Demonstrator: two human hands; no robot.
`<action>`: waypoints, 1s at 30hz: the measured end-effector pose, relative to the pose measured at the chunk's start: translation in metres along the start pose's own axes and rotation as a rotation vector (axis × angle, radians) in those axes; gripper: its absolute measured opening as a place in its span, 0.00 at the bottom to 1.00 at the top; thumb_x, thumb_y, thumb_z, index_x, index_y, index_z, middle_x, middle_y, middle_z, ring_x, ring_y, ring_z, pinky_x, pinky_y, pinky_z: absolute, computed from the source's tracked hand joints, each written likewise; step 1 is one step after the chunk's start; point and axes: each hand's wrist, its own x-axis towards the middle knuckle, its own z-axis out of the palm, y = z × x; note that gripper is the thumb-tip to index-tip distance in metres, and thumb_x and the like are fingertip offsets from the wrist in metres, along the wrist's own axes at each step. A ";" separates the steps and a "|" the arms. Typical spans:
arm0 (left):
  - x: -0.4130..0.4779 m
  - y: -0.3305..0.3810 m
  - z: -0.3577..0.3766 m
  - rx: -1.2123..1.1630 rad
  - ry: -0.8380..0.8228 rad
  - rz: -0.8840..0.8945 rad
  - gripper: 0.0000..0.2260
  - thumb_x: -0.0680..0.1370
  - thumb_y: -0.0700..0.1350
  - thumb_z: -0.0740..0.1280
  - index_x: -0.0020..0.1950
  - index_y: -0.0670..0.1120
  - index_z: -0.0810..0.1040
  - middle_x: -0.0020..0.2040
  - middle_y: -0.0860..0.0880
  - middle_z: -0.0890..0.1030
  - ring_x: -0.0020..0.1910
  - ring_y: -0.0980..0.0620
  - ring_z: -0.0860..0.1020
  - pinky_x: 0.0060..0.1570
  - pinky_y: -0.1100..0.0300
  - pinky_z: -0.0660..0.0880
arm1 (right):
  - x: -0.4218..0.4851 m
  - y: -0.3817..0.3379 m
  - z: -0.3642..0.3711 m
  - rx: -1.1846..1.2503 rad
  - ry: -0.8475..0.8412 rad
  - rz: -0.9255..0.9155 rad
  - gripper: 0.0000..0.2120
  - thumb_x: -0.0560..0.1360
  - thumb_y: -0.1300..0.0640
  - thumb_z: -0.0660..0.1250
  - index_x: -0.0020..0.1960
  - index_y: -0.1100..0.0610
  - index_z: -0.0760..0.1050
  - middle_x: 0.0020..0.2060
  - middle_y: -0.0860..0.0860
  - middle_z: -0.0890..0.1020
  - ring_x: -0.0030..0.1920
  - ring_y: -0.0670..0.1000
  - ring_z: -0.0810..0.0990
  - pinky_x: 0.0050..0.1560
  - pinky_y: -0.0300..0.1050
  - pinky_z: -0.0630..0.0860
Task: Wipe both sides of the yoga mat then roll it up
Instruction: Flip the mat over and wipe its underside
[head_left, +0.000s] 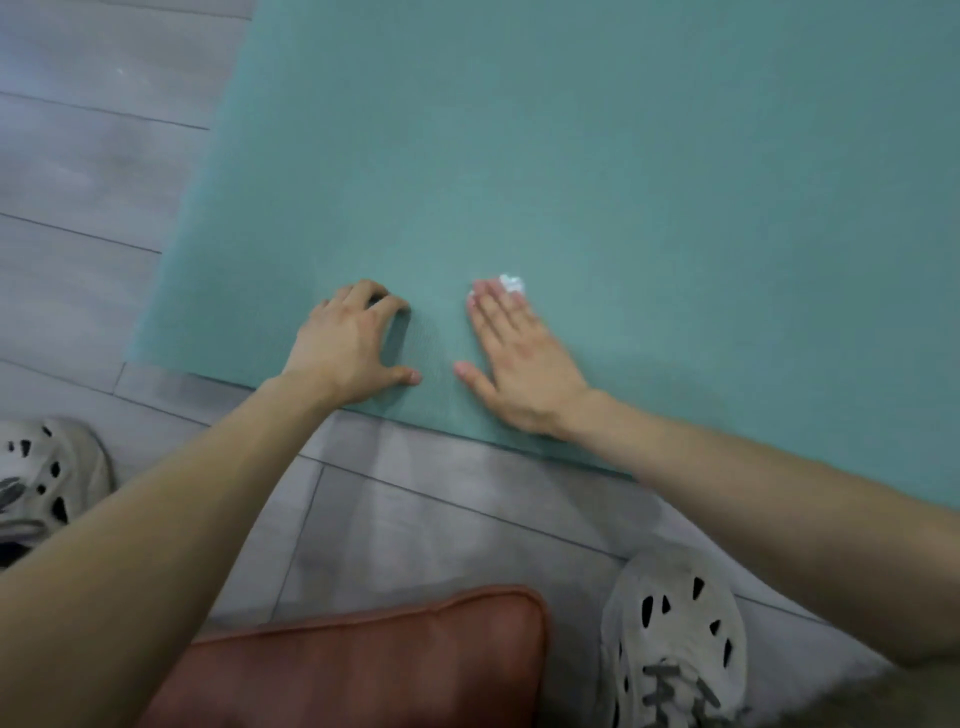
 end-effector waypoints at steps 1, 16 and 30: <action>-0.004 -0.005 0.000 0.004 -0.038 0.014 0.47 0.62 0.67 0.81 0.76 0.54 0.71 0.73 0.49 0.71 0.72 0.43 0.71 0.71 0.43 0.71 | -0.001 -0.025 0.007 -0.015 -0.050 -0.159 0.40 0.85 0.34 0.47 0.84 0.64 0.53 0.84 0.60 0.54 0.85 0.57 0.48 0.84 0.56 0.47; -0.031 -0.038 0.000 0.189 0.044 -0.049 0.54 0.53 0.78 0.75 0.73 0.51 0.72 0.70 0.50 0.72 0.69 0.44 0.71 0.69 0.46 0.69 | 0.003 -0.035 0.021 -0.018 -0.002 -0.018 0.44 0.84 0.34 0.49 0.83 0.68 0.51 0.83 0.66 0.51 0.85 0.64 0.45 0.84 0.60 0.46; -0.035 -0.063 0.008 0.080 -0.022 -0.002 0.55 0.54 0.65 0.85 0.77 0.53 0.69 0.75 0.50 0.70 0.70 0.43 0.70 0.69 0.44 0.71 | -0.026 -0.067 0.031 -0.063 -0.065 -0.032 0.44 0.84 0.34 0.50 0.83 0.69 0.48 0.83 0.67 0.47 0.84 0.63 0.42 0.83 0.62 0.47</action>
